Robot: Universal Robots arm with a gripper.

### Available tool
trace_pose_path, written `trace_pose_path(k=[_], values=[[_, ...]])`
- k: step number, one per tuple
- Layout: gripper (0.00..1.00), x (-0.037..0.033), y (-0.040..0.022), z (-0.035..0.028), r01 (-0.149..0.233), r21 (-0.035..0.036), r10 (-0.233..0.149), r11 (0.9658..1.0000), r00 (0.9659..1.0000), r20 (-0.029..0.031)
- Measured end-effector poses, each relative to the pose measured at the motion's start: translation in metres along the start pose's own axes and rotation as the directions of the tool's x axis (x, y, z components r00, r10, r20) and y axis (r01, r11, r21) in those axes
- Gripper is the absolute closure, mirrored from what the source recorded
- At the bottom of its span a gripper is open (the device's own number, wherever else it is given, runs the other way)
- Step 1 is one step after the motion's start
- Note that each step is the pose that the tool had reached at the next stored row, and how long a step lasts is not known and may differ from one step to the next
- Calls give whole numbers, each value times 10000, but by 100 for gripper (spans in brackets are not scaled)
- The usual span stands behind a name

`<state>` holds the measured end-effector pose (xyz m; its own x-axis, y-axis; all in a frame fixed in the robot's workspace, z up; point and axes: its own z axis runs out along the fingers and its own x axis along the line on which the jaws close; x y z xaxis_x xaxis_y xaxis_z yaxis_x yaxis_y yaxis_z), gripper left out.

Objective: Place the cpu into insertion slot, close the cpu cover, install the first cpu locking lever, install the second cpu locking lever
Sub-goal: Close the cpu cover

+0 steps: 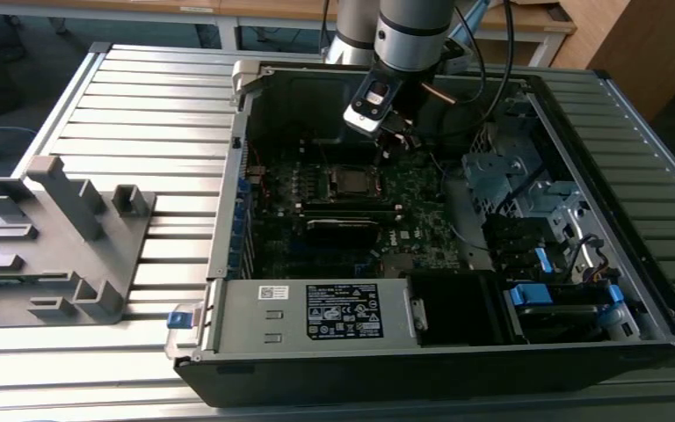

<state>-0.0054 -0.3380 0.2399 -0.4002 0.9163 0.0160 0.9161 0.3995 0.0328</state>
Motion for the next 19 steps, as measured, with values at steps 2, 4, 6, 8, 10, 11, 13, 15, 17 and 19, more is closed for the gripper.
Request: trace_pose_path(k=[2, 4, 6, 8, 10, 11, 13, 15, 17, 19], values=[[89, 0, 0, 0, 0, 0, 0, 10000, 10000, 0], [89, 0, 0, 0, 0, 0, 0, 10000, 10000, 0], [89, 0, 0, 0, 25, 1, -25, 10000, 10000, -1], [89, 0, 0, 0, 121, 2, -121, 9999, 9999, -4], [89, 0, 0, 0, 264, 4, -264, 9997, 9997, -8], [89, 0, 0, 0, 348, 5, -348, 9994, 9994, -11], [89, 0, 0, 1, 544, 8, -544, 9985, 9985, -18], [89, 0, 0, 1, 748, 11, -748, 9972, 9972, -25], [89, 0, 0, 1, 950, 13, -950, 9955, 9955, -32], [89, 0, 0, 2, 1151, 16, -1151, 9934, 9933, -39]])
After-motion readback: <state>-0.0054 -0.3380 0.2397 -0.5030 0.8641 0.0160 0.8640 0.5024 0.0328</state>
